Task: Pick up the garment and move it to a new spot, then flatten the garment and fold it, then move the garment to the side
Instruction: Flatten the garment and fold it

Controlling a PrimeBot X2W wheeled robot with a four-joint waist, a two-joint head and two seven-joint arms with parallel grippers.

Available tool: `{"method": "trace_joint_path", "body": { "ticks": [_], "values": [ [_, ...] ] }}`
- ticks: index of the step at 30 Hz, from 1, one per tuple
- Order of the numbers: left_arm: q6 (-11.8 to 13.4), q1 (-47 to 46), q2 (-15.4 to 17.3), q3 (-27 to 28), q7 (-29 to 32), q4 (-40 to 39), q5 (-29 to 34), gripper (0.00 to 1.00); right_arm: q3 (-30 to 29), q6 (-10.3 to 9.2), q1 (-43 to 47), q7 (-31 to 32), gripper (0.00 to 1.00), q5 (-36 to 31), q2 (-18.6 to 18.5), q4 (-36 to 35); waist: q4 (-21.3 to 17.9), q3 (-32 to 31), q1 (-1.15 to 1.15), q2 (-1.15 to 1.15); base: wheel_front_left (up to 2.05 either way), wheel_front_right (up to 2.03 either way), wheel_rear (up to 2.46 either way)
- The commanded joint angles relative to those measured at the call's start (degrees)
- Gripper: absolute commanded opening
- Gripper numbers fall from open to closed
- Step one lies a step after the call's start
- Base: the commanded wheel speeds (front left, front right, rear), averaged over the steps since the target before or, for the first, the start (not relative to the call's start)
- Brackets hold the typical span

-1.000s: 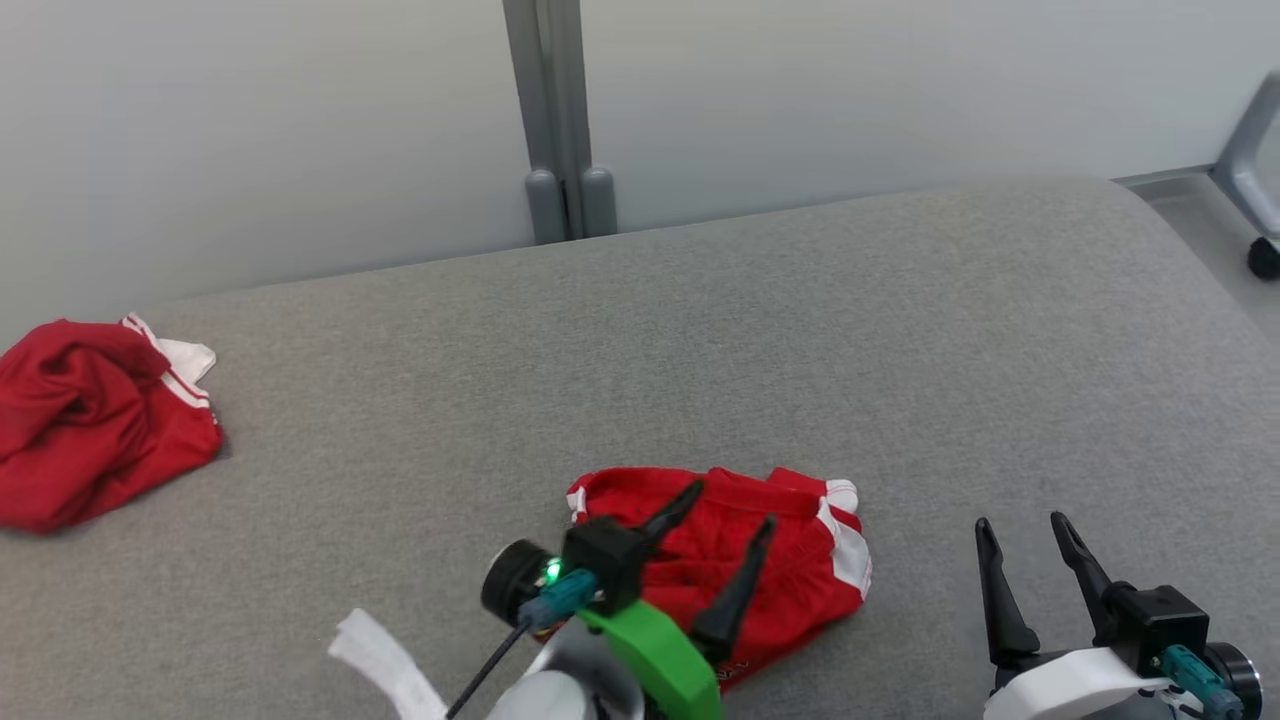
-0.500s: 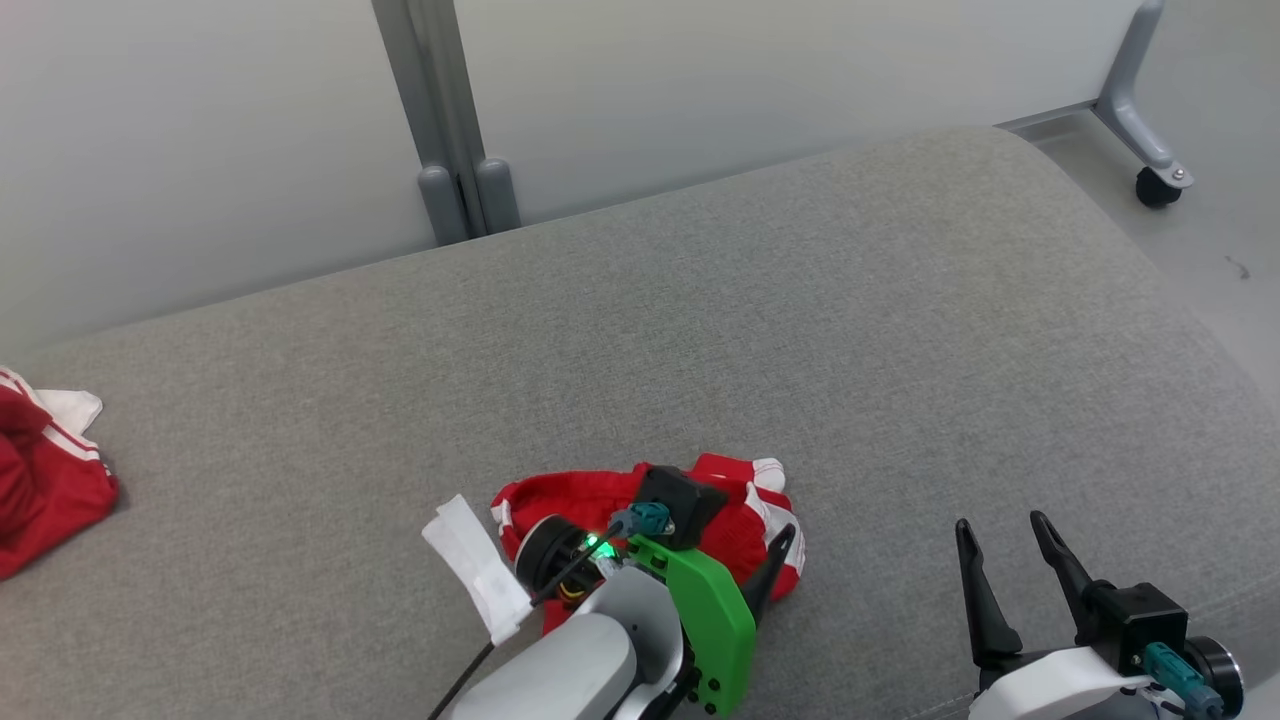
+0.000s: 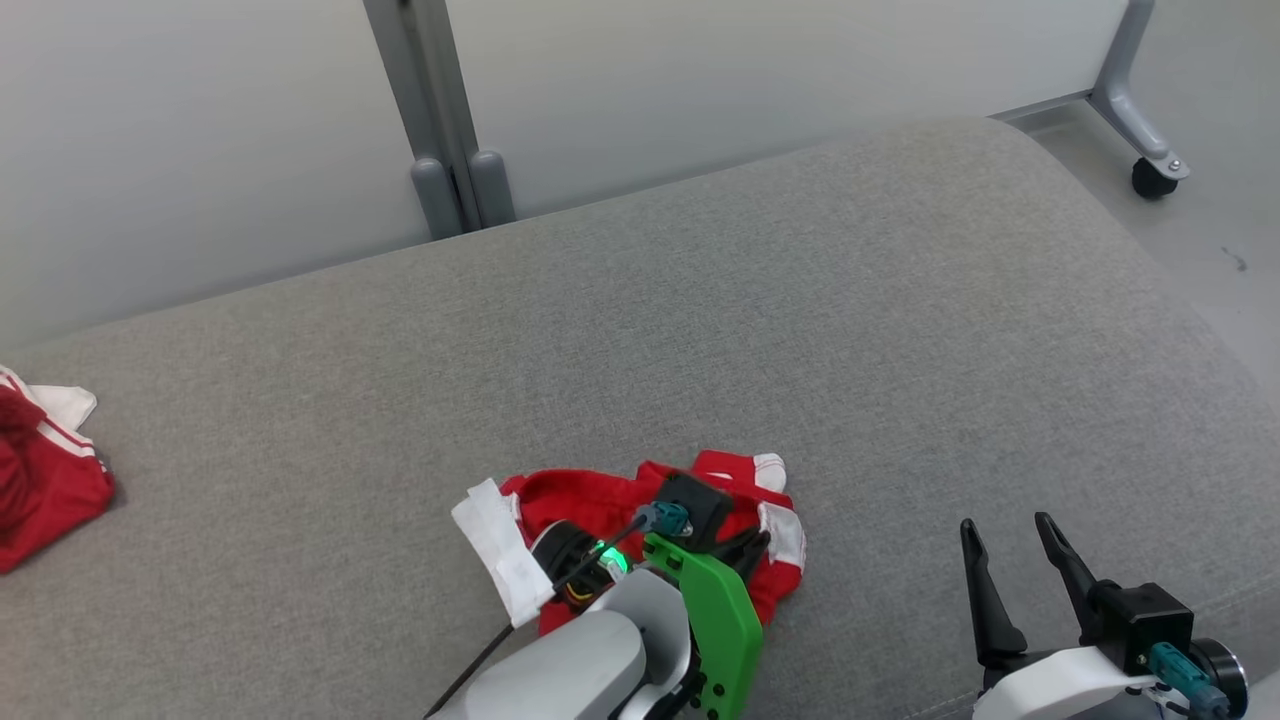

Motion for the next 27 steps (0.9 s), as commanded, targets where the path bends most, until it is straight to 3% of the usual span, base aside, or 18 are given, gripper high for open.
{"method": "trace_joint_path", "body": {
  "ticks": [1, 11, 15, 24, 27],
  "values": [
    [0.41, -1.26, 0.26, -0.06, -0.92, 0.10, -0.54, 0.00, -0.05, -0.08, -0.07, -0.20, 1.00, 0.32, -0.10, 0.09, 0.91, -0.16, 0.00, 0.00, 0.00, 0.00, 0.00],
    [3.82, -1.44, 1.04, 3.77, -10.30, -1.84, -3.59, 0.00, -1.75, -0.08, 0.73, -0.20, 1.00, 0.69, -0.09, -0.41, 6.92, -0.80, 0.00, 0.00, 0.00, 0.00, 0.00],
    [6.20, 1.73, 4.93, 7.43, -14.38, -6.08, -4.83, 0.00, -2.88, -0.08, 1.30, -0.20, 1.00, 0.96, -0.10, -0.42, 10.21, -1.24, 0.00, 0.00, 0.00, 0.00, 0.00],
    [13.63, 14.26, 18.30, 14.85, -16.54, -18.96, -9.64, 0.00, -3.25, -0.08, 1.28, -0.20, 1.00, 1.14, -0.11, 0.34, 15.24, -1.63, 0.00, 0.00, 0.00, 0.00, 0.00],
    [14.50, 17.87, 20.44, 16.83, -16.88, -19.82, -11.67, 0.00, -3.44, -0.08, 1.11, -0.20, 1.00, 0.73, -0.11, 0.65, 16.19, -1.44, 0.00, 0.00, 0.00, 0.00, 0.00]
  ]
}}
